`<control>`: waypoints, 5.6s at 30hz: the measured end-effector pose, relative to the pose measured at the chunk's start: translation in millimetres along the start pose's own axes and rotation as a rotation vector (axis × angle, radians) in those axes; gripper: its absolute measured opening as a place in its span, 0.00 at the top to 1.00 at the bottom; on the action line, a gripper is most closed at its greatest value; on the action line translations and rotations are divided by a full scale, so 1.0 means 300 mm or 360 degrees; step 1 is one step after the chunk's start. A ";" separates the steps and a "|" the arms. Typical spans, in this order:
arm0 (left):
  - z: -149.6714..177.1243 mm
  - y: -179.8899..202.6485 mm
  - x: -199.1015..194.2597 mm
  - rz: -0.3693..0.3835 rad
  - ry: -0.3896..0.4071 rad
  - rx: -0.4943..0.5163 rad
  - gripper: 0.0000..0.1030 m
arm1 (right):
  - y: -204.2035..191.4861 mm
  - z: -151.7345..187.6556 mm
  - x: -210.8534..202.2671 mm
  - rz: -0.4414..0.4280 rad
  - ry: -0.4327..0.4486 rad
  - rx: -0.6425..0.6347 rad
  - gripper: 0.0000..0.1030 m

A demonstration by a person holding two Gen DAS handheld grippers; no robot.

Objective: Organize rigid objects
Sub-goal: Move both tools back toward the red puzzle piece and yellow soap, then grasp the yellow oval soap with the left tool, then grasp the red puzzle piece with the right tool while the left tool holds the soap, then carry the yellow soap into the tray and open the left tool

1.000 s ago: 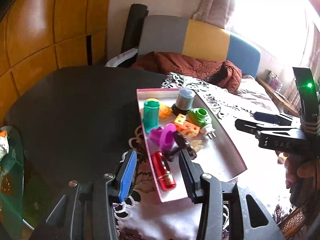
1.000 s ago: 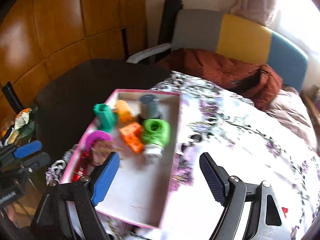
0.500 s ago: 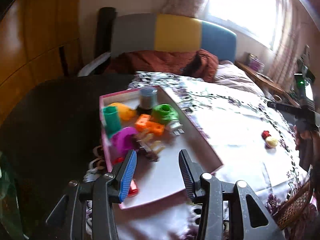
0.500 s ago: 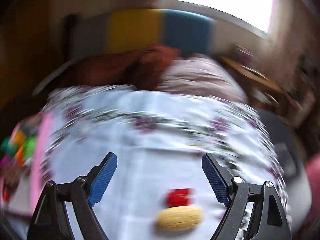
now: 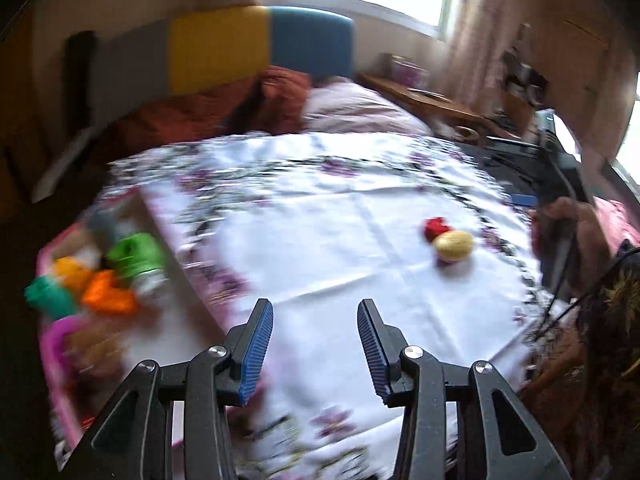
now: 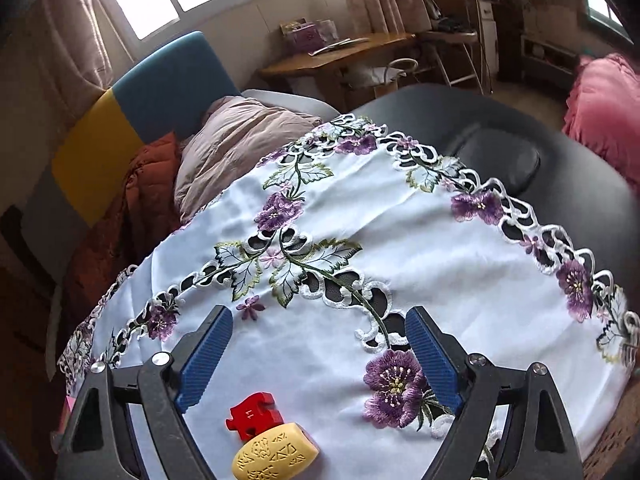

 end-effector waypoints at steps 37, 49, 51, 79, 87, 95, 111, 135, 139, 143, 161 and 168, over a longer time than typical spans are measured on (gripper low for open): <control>-0.042 0.467 0.530 0.0452 -0.0293 0.0394 0.58 | 0.043 0.004 0.050 -0.0095 -0.0115 0.0183 0.10; 0.097 0.114 0.295 0.0079 -0.0084 0.0053 0.58 | -0.105 0.128 0.133 -0.0235 -0.0443 -0.0145 0.10; 0.103 0.113 0.296 0.0080 -0.0059 0.0066 0.58 | -0.135 0.152 0.141 -0.0243 -0.0477 -0.0233 0.10; 0.112 0.053 0.288 0.0274 0.0010 -0.0173 0.61 | -0.333 0.353 0.179 -0.0287 -0.0621 -0.0975 0.50; 0.106 0.059 0.292 0.0250 -0.0007 -0.0150 0.60 | -0.331 0.360 0.181 -0.0294 -0.0611 -0.0998 0.49; 0.087 0.107 0.305 0.0185 -0.0106 0.0064 0.57 | -0.340 0.365 0.176 -0.0286 -0.0603 -0.1025 0.48; 0.077 0.112 0.295 0.0060 -0.0134 0.0202 0.57 | -0.355 0.380 0.170 -0.0290 -0.0593 -0.1087 0.46; 0.179 -0.404 -0.144 -0.0165 -0.0009 -0.0549 0.57 | -0.363 0.392 0.153 -0.0280 -0.0527 -0.1215 0.49; 0.221 -0.479 -0.203 -0.0220 0.0014 -0.0555 0.57 | -0.365 0.392 0.151 -0.0281 -0.0526 -0.1223 0.49; 0.255 -0.514 -0.214 -0.0266 -0.0005 -0.0539 0.57 | -0.367 0.394 0.149 -0.0285 -0.0525 -0.1234 0.51; 0.272 -0.555 -0.165 -0.0419 -0.0006 -0.0445 0.54 | -0.371 0.393 0.145 -0.0291 -0.0530 -0.1246 0.53; 0.265 -0.568 -0.241 -0.0500 0.0056 -0.0530 0.52 | -0.375 0.398 0.141 -0.0285 -0.0521 -0.1261 0.54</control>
Point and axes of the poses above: each gripper's, at about its wrist camera, not at the fingertips, and x roughly the way its jaws point, y to its right, z to its underside, the point moved 3 cm from there along x, roughly the way its jaws point, and after that the axes turned 8 degrees about y, right-handed, at the moved point
